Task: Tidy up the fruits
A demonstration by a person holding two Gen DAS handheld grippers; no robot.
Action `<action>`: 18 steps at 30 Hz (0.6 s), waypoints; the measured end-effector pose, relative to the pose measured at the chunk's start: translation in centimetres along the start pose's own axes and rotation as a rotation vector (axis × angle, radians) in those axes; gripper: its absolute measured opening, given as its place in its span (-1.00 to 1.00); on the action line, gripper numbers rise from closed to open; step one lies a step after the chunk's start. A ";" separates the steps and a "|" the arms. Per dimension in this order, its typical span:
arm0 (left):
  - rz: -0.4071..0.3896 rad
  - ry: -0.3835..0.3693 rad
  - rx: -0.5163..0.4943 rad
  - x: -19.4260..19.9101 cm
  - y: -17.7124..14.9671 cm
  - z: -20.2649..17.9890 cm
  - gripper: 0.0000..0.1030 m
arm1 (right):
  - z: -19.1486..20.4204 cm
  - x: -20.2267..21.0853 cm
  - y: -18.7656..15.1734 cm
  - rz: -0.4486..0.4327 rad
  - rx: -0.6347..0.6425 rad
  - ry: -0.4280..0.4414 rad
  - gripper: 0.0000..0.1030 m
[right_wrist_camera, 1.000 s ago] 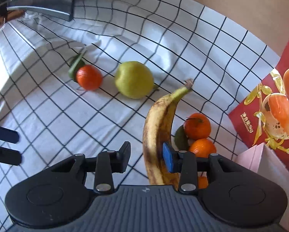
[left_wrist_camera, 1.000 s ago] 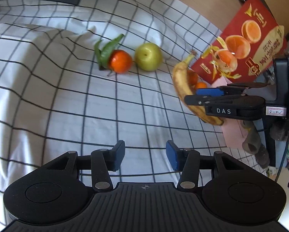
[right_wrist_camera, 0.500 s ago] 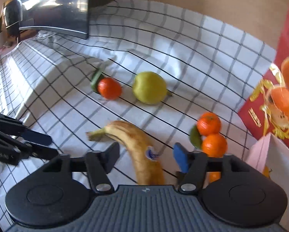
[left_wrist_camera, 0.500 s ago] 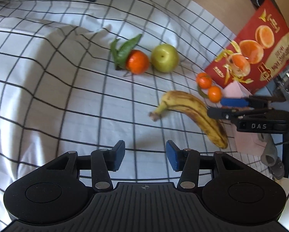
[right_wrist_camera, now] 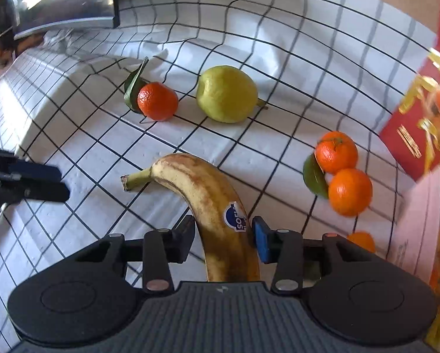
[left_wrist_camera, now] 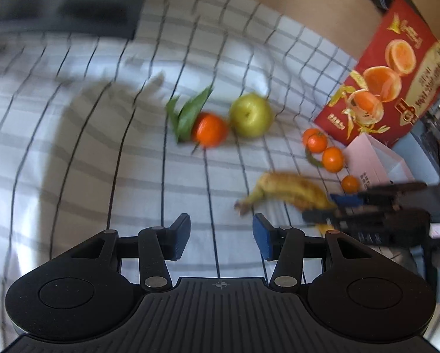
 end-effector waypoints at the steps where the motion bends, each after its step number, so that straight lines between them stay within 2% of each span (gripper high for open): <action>1: -0.020 0.015 -0.033 0.0 0.6 -0.3 0.00 | -0.1 0.2 -0.3 0.003 -0.031 0.002 -0.23; 4: -0.066 0.031 -0.102 0.1 2.1 -1.0 0.00 | 0.2 1.4 -1.9 0.017 -0.147 -0.014 -0.29; 8: -0.102 -0.009 -0.154 -0.2 4.5 -2.8 0.00 | 1.3 3.0 -4.1 0.022 -0.216 -0.029 -0.31; 11: -0.131 -0.008 -0.249 -1.2 6.5 -5.1 0.01 | 1.6 3.5 -4.9 0.009 -0.230 -0.043 -0.31; 13: -0.141 0.002 -0.349 -2.1 8.1 -6.7 0.01 | 1.6 3.8 -5.1 0.000 -0.235 -0.050 -0.31; 15: -0.121 0.023 -0.468 -3.6 10.1 -8.3 0.01 | 1.6 4.0 -5.3 -0.009 -0.234 -0.061 -0.28; 18: -0.056 0.066 -0.551 -6.2 12.6 -9.9 0.02 | 1.6 4.5 -5.7 -0.029 -0.247 -0.076 -0.20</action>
Point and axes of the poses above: each gripper's, at about its wrist camera, not at the fingertips, and x roughly against the way its jaws point, z to its left, y to its top, the point moved 4 cm from there along -x, roughly the way its jaws point, and after that the axes turned 2 degrees about -x, right-handed, at the moved point
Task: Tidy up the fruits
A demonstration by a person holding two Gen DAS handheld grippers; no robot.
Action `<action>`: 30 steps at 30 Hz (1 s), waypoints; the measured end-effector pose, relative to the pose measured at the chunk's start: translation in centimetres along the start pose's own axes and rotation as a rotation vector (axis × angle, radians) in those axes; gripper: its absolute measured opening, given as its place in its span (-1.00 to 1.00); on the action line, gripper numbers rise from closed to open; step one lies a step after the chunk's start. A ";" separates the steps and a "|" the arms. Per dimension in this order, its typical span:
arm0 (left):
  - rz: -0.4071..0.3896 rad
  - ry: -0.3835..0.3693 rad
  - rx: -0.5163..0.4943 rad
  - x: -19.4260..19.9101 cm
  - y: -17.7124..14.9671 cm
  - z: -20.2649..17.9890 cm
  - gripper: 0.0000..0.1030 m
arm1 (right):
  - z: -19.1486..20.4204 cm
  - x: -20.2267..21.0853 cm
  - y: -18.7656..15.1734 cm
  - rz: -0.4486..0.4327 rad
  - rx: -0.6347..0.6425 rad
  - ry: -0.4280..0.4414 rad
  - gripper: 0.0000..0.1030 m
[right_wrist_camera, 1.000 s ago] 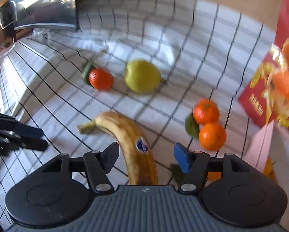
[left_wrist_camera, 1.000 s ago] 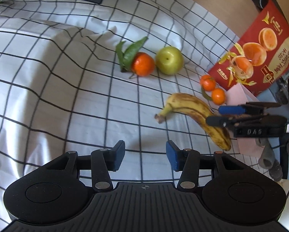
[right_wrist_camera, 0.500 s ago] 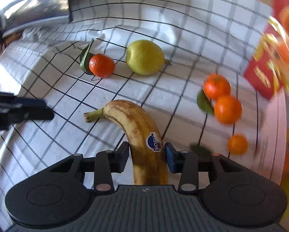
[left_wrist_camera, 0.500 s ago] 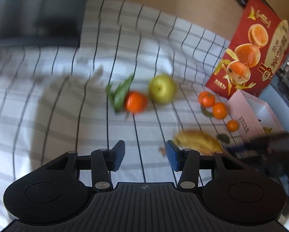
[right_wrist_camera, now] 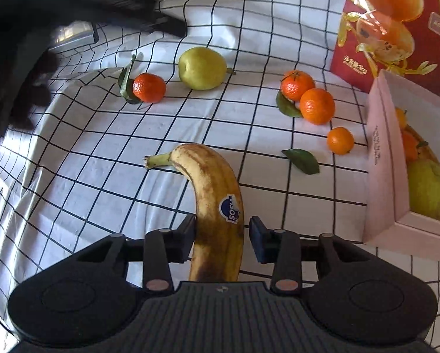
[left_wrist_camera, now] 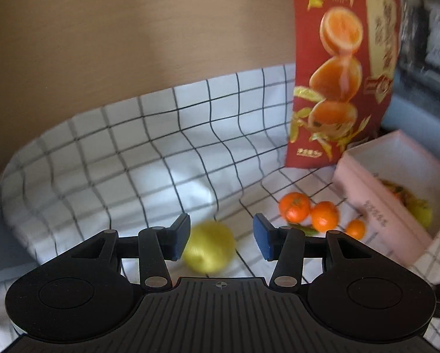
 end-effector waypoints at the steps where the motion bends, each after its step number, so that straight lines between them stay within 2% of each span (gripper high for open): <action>1: 0.022 -0.004 -0.011 -0.8 0.5 0.0 0.02 | -0.1 0.1 -0.1 -0.002 -0.010 0.000 -0.18; 5: 0.104 -0.010 -0.039 -4.2 1.6 0.3 0.01 | 0.1 0.9 -0.2 -0.022 -0.011 -0.022 -0.18; 9: 0.162 0.000 -0.089 -6.5 0.7 0.0 -0.01 | 0.9 2.2 -0.5 -0.071 0.058 -0.080 -0.15; 11: 0.183 0.005 -0.100 -7.3 0.0 0.0 -0.09 | 0.9 2.8 -0.8 -0.090 0.079 -0.097 -0.14; 16: 0.146 0.034 -0.055 -6.2 -1.6 1.1 -0.17 | -0.3 3.1 -1.7 -0.088 0.046 -0.106 -0.13; 18: 0.139 0.038 -0.039 -5.3 -2.4 1.5 -0.17 | -0.9 3.1 -1.9 -0.087 0.016 -0.105 -0.04; 21: 0.135 0.015 0.005 -3.4 -3.7 1.9 -0.19 | -1.1 3.3 -2.0 -0.084 0.001 -0.111 -0.03; 23: 0.151 0.010 0.038 -2.7 -4.8 2.1 -0.36 | -1.1 3.4 -2.1 -0.085 0.006 -0.114 -0.03; 25: 0.158 -0.001 0.078 -2.5 -6.1 2.0 -0.37 | -0.9 3.4 -2.3 -0.082 0.007 -0.108 -0.03; 30: 0.115 -0.044 0.160 -1.6 -7.5 1.9 -0.38 | -0.6 4.0 -2.2 -0.097 0.008 -0.076 -0.03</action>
Point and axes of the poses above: each gripper's, at about its wrist camera, not at the fingertips, and x roughly against the way its jaws point, z to its left, y to its top, the point moved 4 cm from there along -x, roughly the way its jaws point, and after that the axes turned 2 degrees about -x, right-handed, at the moved point
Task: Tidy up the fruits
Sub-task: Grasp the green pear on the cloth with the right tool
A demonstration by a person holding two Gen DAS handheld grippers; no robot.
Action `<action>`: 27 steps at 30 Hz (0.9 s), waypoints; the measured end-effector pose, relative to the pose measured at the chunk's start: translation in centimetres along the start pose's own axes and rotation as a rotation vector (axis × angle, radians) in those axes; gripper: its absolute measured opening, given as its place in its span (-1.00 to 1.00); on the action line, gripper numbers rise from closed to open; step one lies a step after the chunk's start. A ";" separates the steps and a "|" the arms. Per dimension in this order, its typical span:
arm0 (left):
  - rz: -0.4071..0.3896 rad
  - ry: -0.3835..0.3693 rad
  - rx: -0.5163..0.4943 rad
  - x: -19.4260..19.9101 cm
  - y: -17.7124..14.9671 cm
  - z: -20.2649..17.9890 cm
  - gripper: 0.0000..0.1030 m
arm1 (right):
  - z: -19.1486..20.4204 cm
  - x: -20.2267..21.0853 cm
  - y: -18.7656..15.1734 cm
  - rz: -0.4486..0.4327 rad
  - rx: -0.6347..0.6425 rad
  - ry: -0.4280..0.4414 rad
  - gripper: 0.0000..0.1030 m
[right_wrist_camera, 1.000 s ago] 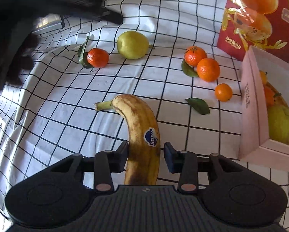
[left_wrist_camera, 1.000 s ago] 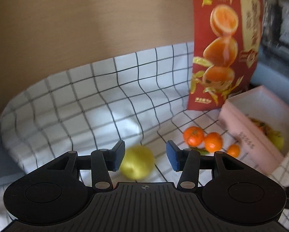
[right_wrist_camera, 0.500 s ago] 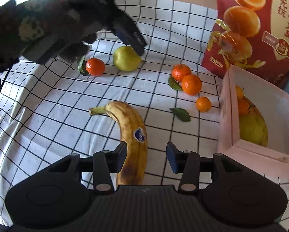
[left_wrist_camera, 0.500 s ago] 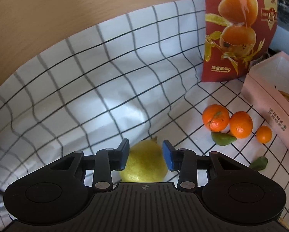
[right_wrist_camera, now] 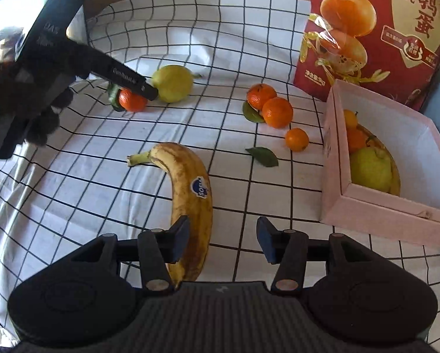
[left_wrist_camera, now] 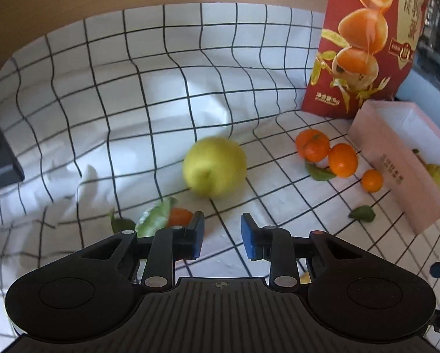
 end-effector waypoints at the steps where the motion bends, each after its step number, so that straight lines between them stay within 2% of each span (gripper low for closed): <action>1: -0.002 0.003 0.004 0.2 -0.1 -0.1 -0.37 | -0.1 0.2 0.4 -0.003 -0.012 0.017 -0.03; 4: -0.022 -0.002 0.043 1.8 -0.9 -0.5 -0.37 | 0.0 0.3 2.7 -0.014 -0.079 0.075 0.03; 7: -0.036 -0.032 0.167 4.4 -2.8 -1.0 -0.37 | -0.2 -0.3 6.4 -0.030 -0.175 0.148 0.23; 10: -0.012 -0.084 0.325 6.3 -5.8 -1.5 -0.37 | -1.3 -2.4 10.4 -0.016 -0.307 0.257 0.24; 12: 0.021 -0.104 0.378 6.9 -7.5 -1.9 -0.37 | -1.5 -4.7 13.0 0.002 -0.373 0.310 0.24; 17: 0.063 -0.057 0.424 8.2 -10.6 -2.2 -0.37 | -1.1 -11.9 17.6 0.070 -0.458 0.304 0.23; 20: 0.051 -0.022 0.430 9.2 -11.2 -1.7 -0.37 | -0.3 -15.9 19.0 0.114 -0.456 0.257 0.23; 22: 0.046 -0.001 0.434 9.7 -11.4 -1.3 -0.37 | 0.0 -17.6 19.2 0.133 -0.447 0.240 0.24; 27: 0.035 0.026 0.442 10.0 -11.3 -0.7 -0.37 | 1.9 -19.2 19.2 0.187 -0.429 0.314 0.24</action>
Point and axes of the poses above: each gripper's, at about its wrist camera, not at the fingertips, and x roughly against the way its jaws point, z to its left, y to its top, the point moved 4 cm from there along -x, roughly the way its jaws point, and after that the axes turned 2 degrees about -x, right-handed, at the moved point
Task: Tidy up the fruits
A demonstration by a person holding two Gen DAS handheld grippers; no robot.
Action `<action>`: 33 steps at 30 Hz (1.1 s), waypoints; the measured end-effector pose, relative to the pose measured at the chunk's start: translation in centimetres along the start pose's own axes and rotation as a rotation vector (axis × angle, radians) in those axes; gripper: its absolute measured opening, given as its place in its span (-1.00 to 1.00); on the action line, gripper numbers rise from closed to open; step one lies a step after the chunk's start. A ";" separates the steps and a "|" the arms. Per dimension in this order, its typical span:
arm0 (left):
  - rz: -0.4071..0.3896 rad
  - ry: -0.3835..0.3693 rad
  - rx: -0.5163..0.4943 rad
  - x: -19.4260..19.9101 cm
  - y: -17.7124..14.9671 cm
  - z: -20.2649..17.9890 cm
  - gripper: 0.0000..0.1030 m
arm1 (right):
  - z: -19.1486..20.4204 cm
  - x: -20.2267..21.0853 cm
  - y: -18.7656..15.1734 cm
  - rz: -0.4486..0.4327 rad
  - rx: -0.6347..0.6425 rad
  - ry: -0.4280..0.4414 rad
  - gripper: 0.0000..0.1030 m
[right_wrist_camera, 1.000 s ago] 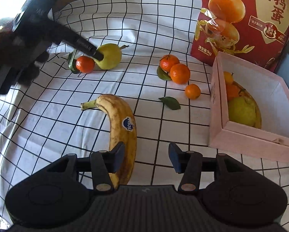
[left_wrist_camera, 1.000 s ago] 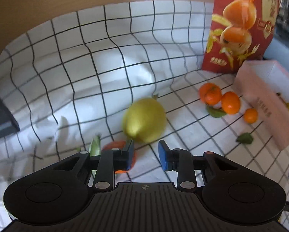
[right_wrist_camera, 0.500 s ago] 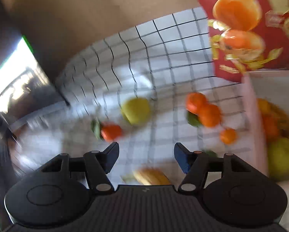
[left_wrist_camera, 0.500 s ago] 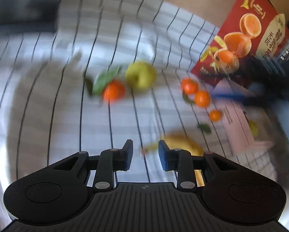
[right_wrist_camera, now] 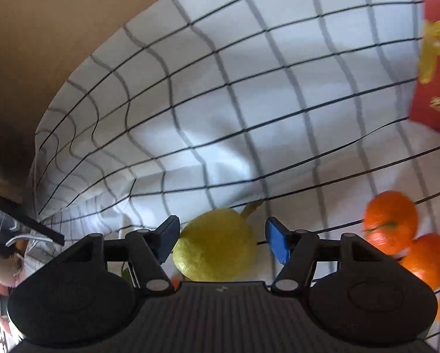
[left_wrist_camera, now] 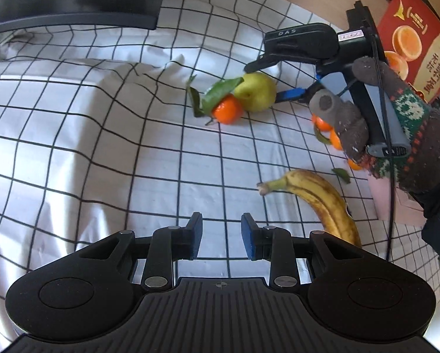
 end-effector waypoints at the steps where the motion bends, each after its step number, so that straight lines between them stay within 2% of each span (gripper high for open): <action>1: -0.002 0.001 -0.003 0.0 0.0 -0.1 -0.37 | 0.3 -0.4 -0.3 0.026 0.011 0.011 0.24; 4: -0.009 -0.011 -0.016 0.2 0.1 -0.3 -0.37 | 1.3 -1.2 -1.3 0.071 0.053 0.026 0.21; 9: -0.012 -0.029 -0.038 0.4 0.1 -1.0 -0.37 | 2.7 -0.6 -2.7 0.057 0.210 -0.048 0.21; 12: -0.013 -0.038 -0.051 0.4 0.1 -1.2 -0.37 | 3.0 0.8 -4.0 0.032 0.319 -0.118 0.20; 16: -0.009 -0.048 -0.057 0.2 -0.1 -1.2 -0.37 | 2.5 3.9 -5.9 0.010 0.382 -0.101 0.20; 20: -0.010 -0.051 -0.067 0.4 -0.5 -0.5 -0.37 | 3.1 7.5 -9.0 -0.018 0.472 -0.085 0.20; 24: 0.005 0.008 -0.016 0.4 -1.6 2.7 -0.37 | 3.5 10.0 -13.0 -0.027 0.550 -0.068 0.20; 28: -0.016 0.026 0.045 1.1 -2.2 5.5 -0.37 | 4.3 9.7 -17.2 -0.036 0.614 -0.070 0.20; 33: -0.076 -0.026 0.041 2.5 -1.9 6.1 -0.37 | 5.3 8.3 -21.7 -0.088 0.710 -0.117 0.20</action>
Point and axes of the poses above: each gripper's, at about its wrist camera, not at the fingertips, and x roughly against the way its jaws point, z to its left, y to its top, the point moved 4 cm from there along -x, roughly the way its jaws point, and after that the axes turned 2 degrees about -x, right-handed, at the moved point
